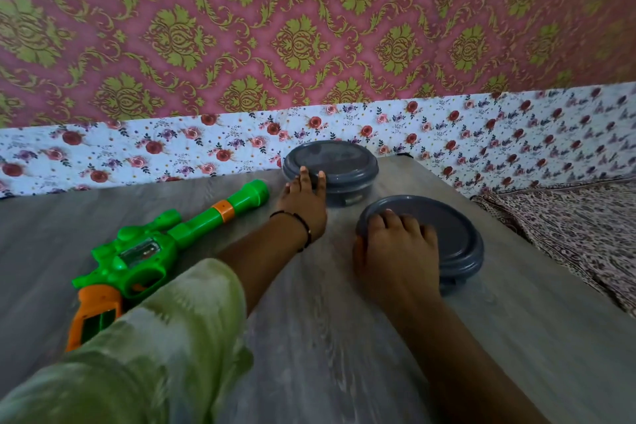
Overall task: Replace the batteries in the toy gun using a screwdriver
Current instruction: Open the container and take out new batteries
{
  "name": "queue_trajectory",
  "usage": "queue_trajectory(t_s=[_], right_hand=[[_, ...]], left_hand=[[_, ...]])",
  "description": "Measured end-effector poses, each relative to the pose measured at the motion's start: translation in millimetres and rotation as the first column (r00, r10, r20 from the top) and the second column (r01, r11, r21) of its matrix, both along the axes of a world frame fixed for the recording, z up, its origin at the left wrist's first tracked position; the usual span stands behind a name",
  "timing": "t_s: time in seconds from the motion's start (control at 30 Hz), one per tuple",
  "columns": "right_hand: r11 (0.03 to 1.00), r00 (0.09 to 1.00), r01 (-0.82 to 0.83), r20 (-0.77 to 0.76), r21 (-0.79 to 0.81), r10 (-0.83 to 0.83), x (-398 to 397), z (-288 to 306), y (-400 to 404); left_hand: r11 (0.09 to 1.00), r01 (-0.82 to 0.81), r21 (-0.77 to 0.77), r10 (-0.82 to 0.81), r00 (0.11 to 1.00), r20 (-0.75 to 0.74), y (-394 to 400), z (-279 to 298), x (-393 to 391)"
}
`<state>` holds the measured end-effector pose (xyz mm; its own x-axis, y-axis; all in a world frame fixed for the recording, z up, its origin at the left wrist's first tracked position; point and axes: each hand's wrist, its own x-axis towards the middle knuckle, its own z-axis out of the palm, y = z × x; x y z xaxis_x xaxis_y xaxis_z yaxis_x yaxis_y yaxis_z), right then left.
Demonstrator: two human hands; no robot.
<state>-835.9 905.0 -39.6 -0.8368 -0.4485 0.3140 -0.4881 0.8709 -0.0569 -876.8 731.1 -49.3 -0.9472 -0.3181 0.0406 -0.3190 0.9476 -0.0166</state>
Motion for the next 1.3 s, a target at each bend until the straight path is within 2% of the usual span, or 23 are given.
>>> queue_trajectory(t_s=[0.33, 0.53, 0.63, 0.73, 0.83, 0.93, 1.07, 1.17, 1.3], right_hand=[[0.994, 0.994, -0.060, -0.098, -0.091, 0.052, -1, -6, -4], [0.974, 0.988, -0.107, -0.134, -0.199, 0.081, -5, 1, 8], [0.954, 0.988, -0.037, -0.156, -0.298, -0.011, -17, 4, 24], [0.955, 0.987, 0.121, -0.070, -0.271, -0.145, -27, 0, 34], [0.949, 0.985, 0.153, -0.032, -0.275, -0.168, -22, 1, 33], [0.956, 0.988, 0.150, 0.004, -0.252, -0.154, -7, 8, 27], [0.983, 0.994, 0.103, -0.005, -0.152, -0.105, 18, 17, 12], [0.987, 0.996, 0.035, -0.070, -0.156, -0.047, 32, 19, 5], [0.990, 0.979, -0.129, -0.164, -0.058, 0.118, 41, 15, 5]], left_hand=[[0.996, -0.082, 0.034, 0.081, 0.996, 0.034, 5, 4, -28], [0.979, -0.021, 0.202, 0.027, 0.999, -0.028, 24, -2, 18], [0.965, 0.071, 0.253, -0.050, 0.995, -0.087, 39, -3, 64], [0.946, 0.185, 0.268, -0.153, 0.979, -0.136, 55, -9, 114], [0.914, 0.229, 0.334, -0.188, 0.970, -0.151, 63, -24, 149], [0.893, 0.202, 0.403, -0.146, 0.975, -0.167, 67, -35, 168], [0.857, 0.181, 0.483, -0.042, 0.958, -0.284, 71, -40, 174], [0.786, 0.227, 0.575, -0.008, 0.934, -0.357, 70, -42, 174], [0.707, 0.288, 0.646, 0.031, 0.900, -0.435, 65, -47, 173]])
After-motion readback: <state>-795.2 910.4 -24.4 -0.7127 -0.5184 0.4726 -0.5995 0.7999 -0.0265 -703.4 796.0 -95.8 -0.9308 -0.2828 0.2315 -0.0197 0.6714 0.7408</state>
